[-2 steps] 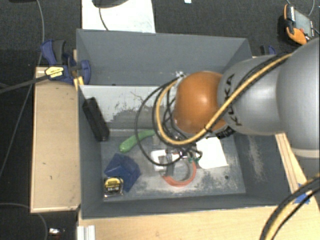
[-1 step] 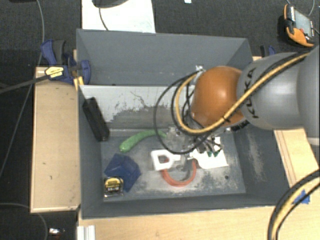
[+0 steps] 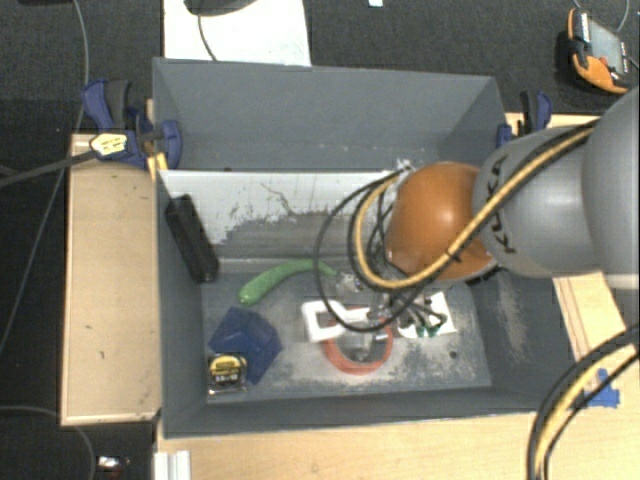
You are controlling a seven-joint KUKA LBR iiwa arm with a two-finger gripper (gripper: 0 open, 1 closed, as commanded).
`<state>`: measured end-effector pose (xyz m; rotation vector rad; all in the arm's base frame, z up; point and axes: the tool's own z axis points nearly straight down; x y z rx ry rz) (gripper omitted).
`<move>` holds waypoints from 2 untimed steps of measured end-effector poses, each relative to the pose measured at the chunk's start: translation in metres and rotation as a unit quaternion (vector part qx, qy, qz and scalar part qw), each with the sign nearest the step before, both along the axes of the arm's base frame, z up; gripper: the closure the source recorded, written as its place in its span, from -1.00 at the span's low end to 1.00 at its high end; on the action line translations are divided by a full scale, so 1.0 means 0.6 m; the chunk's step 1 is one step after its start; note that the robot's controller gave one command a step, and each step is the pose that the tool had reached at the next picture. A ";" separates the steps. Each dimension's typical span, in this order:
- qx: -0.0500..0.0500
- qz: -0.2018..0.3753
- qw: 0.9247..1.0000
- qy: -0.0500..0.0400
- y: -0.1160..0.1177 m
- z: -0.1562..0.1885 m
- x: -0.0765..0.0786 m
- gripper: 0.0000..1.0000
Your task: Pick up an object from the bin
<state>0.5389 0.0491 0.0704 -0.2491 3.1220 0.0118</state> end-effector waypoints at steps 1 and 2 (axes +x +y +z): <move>-0.002 0.022 1.000 0.000 -0.028 0.000 -0.005 1.00; -0.002 0.022 1.000 0.000 -0.028 0.000 -0.005 1.00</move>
Offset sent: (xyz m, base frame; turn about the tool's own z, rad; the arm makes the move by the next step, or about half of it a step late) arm 0.0000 0.0000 0.0000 0.0000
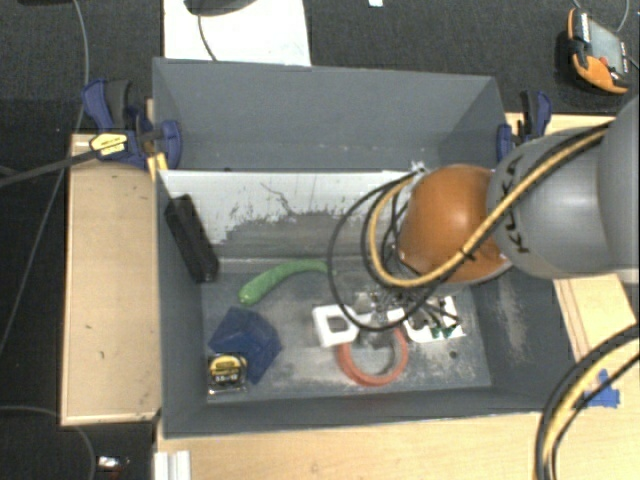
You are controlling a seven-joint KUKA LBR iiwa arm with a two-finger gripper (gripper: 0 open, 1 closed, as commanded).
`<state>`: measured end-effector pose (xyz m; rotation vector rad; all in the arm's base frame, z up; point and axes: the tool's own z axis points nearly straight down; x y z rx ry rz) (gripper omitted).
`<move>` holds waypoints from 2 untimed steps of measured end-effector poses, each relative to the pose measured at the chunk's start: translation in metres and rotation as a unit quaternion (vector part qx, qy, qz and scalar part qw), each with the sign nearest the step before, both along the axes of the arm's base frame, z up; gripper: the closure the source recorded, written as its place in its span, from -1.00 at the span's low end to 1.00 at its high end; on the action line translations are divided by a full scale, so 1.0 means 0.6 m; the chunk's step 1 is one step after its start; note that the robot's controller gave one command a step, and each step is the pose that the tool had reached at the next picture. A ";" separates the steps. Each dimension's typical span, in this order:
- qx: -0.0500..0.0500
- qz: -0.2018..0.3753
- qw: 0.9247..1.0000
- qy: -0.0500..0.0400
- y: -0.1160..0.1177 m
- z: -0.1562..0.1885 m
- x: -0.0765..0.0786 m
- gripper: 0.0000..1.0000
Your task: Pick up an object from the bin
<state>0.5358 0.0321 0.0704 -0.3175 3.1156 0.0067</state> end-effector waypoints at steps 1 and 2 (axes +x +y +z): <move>0.000 -0.001 1.000 0.001 0.000 0.016 -0.002 1.00; 0.000 -0.002 1.000 -0.002 0.000 0.039 0.000 1.00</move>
Offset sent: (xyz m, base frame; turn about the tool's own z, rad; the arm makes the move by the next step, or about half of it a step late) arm -0.0010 0.0001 0.0176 0.0019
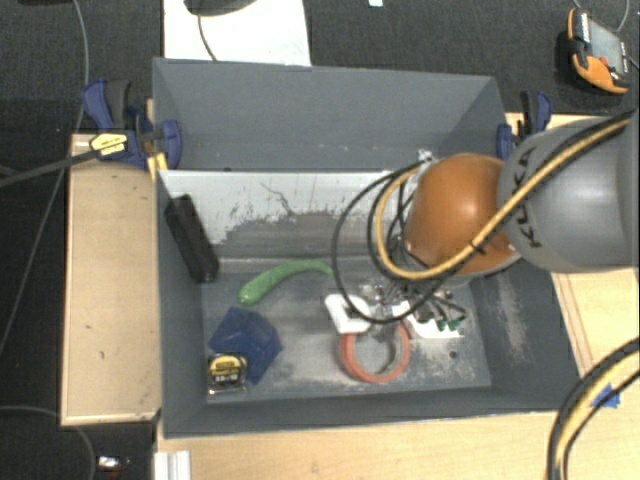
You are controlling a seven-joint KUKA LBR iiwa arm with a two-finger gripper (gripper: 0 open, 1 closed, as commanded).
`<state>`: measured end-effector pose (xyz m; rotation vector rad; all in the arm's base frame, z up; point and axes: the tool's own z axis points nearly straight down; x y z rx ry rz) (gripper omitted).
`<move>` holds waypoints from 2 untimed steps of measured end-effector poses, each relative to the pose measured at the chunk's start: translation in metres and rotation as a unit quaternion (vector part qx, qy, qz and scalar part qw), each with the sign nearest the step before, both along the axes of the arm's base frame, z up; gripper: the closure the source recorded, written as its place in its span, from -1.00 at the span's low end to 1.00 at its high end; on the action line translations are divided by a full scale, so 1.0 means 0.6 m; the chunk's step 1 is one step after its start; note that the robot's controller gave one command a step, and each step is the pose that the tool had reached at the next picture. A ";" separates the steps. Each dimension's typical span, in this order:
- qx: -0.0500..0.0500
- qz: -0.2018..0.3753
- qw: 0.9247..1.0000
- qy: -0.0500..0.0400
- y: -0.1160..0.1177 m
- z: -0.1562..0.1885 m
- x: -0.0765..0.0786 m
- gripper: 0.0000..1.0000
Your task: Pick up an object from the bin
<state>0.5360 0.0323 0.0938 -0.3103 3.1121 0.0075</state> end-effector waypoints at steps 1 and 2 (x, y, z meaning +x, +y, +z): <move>0.000 -0.002 1.000 0.003 0.000 0.027 -0.003 1.00; 0.000 -0.003 1.000 0.001 0.000 0.062 -0.001 1.00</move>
Offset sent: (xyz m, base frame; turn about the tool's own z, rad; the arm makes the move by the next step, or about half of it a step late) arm -0.0010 0.0000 0.0537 0.0015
